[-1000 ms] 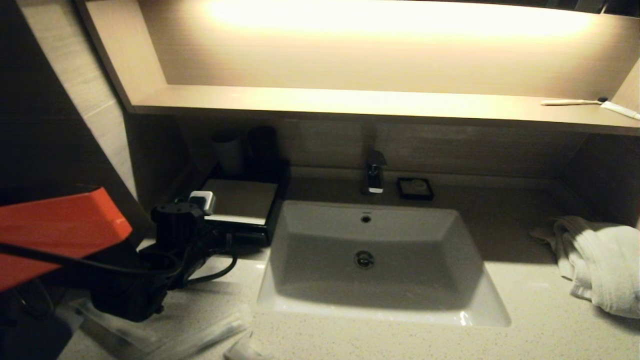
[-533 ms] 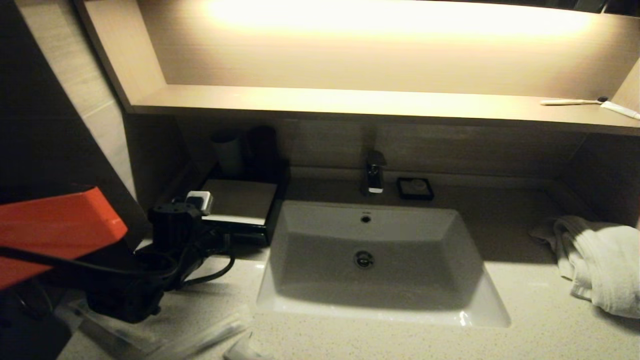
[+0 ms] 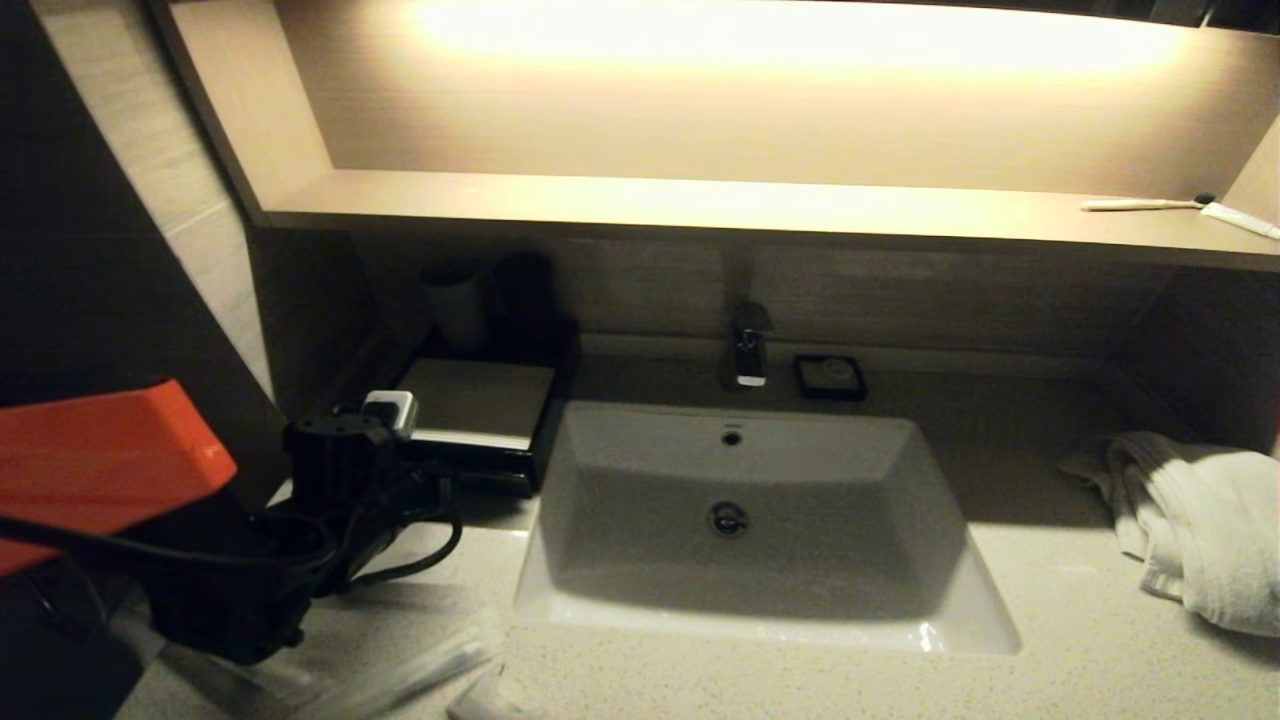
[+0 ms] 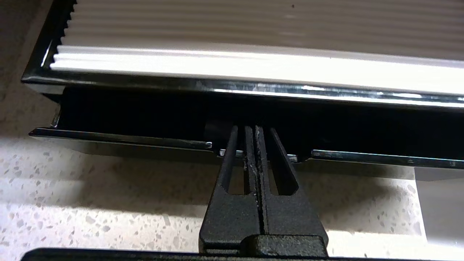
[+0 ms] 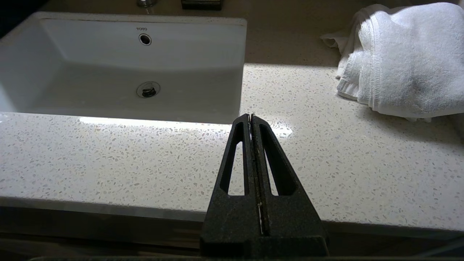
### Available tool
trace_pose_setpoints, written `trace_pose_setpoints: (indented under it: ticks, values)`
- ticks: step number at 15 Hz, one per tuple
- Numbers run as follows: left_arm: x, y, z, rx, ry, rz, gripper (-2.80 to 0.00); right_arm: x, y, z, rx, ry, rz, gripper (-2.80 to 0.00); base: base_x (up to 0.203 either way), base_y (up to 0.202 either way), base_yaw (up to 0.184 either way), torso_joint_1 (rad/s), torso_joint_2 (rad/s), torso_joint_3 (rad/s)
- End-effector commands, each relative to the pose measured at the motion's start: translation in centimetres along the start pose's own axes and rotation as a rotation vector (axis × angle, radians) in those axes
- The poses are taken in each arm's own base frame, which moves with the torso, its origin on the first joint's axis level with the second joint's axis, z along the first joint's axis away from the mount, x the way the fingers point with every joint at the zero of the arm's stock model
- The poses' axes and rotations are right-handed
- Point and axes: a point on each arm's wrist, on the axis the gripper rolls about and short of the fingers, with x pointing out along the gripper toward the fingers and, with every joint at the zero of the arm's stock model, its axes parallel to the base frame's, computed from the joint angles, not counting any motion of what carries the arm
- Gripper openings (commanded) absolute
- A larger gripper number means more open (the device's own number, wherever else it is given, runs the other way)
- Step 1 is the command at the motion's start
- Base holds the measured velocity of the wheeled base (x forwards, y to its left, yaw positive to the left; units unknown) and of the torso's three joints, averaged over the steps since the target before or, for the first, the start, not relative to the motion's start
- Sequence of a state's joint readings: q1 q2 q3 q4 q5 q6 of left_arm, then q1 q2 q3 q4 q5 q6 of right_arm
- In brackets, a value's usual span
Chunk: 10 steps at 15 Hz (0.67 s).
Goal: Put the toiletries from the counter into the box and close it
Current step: Open the drawer
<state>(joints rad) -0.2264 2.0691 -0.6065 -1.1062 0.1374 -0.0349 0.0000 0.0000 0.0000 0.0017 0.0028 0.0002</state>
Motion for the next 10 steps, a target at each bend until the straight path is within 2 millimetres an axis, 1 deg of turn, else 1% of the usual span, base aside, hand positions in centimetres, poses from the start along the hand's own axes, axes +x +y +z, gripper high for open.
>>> trace_pose_setpoints:
  ticks: [1,8,10]
  values:
    - [-0.3,0.0,-0.4,0.002,0.015,0.001,-2.8,0.0,0.0,0.0,0.0,0.0,0.0,-2.8,0.0,0.0,0.0,0.0,0.0,0.0]
    - [-1.2,0.1,-1.3,0.008,0.048,0.0,-2.8,0.0,0.0,0.0,0.0,0.0,0.0,-2.8,0.0,0.0,0.0,0.0,0.0,0.0]
    - [-1.6,0.2,-1.1,0.006,0.043,0.0,-2.8,0.0,0.0,0.0,0.0,0.0,0.0,-2.8,0.0,0.0,0.0,0.0,0.0,0.0]
